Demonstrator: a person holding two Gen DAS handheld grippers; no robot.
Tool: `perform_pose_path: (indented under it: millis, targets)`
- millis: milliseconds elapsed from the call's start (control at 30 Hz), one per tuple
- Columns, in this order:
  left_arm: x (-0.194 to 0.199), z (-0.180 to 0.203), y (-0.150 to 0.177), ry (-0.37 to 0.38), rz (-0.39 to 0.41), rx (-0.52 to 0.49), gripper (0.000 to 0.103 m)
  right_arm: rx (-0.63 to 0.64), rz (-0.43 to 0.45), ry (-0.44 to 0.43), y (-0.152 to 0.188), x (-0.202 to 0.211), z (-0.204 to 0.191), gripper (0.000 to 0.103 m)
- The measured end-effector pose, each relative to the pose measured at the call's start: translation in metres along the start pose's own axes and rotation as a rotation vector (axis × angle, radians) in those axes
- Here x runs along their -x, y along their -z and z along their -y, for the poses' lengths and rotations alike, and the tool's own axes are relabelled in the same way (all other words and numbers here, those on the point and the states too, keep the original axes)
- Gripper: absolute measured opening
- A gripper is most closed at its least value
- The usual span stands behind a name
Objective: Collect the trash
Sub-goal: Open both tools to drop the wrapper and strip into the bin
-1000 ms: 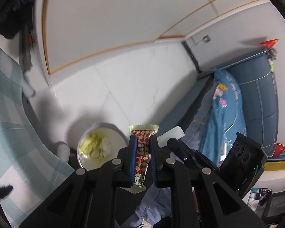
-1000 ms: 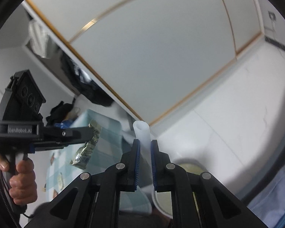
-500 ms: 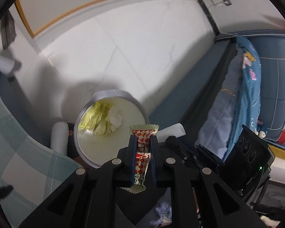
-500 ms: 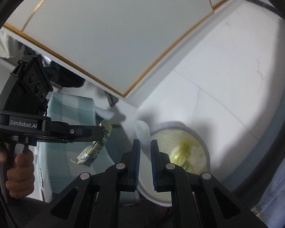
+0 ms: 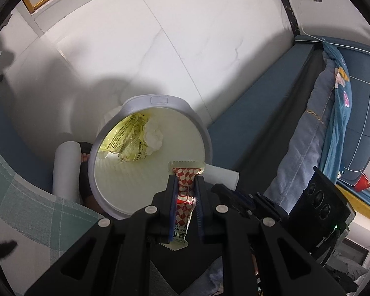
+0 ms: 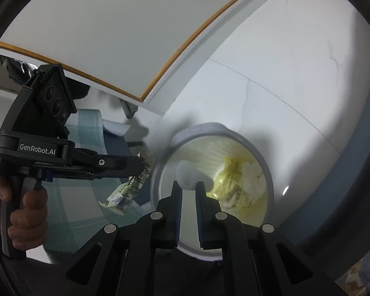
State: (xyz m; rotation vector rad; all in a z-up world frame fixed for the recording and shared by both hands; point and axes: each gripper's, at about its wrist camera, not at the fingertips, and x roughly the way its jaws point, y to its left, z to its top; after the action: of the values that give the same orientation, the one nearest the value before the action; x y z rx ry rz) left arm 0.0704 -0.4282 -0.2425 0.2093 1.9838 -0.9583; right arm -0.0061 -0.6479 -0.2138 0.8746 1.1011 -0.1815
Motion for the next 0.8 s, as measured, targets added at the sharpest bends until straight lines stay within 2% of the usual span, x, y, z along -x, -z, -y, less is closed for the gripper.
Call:
perform_pose_path:
  millis: [200,300,333,467,533,600,733,800]
  targets:
    - [-0.005,-0.009,-0.003,0.047,-0.034,0.070,0.016,0.002,-0.055,0.012,0.007,-0.003,0.000,0.010]
    - [-0.003,-0.008,-0.001,0.027,-0.035,0.074,0.033,0.017,-0.088,0.025,0.012,-0.003,-0.003,0.013]
    - [-0.001,-0.008,-0.001,0.013,-0.026,0.070,0.036,0.019,-0.094,0.025,0.013,-0.002,-0.004,0.013]
    - [0.014,-0.007,0.000,-0.022,0.020,0.073,0.037,0.025,-0.058,0.020,0.016,0.014,-0.007,0.013]
    - [0.026,-0.002,0.001,-0.080,0.071,0.051,0.043,0.035,-0.041,0.026,0.017,0.022,-0.009,0.016]
    - [0.036,0.001,0.005,-0.104,0.115,0.033,0.045,0.046,-0.025,0.036,0.017,0.028,-0.011,0.022]
    - [0.058,0.017,0.018,-0.150,0.176,-0.028,0.046,0.063,0.011,0.036,0.016,0.047,-0.017,0.029]
    - [0.069,0.027,0.026,-0.199,0.217,-0.067,0.049,0.069,0.033,0.036,0.015,0.056,-0.021,0.034]
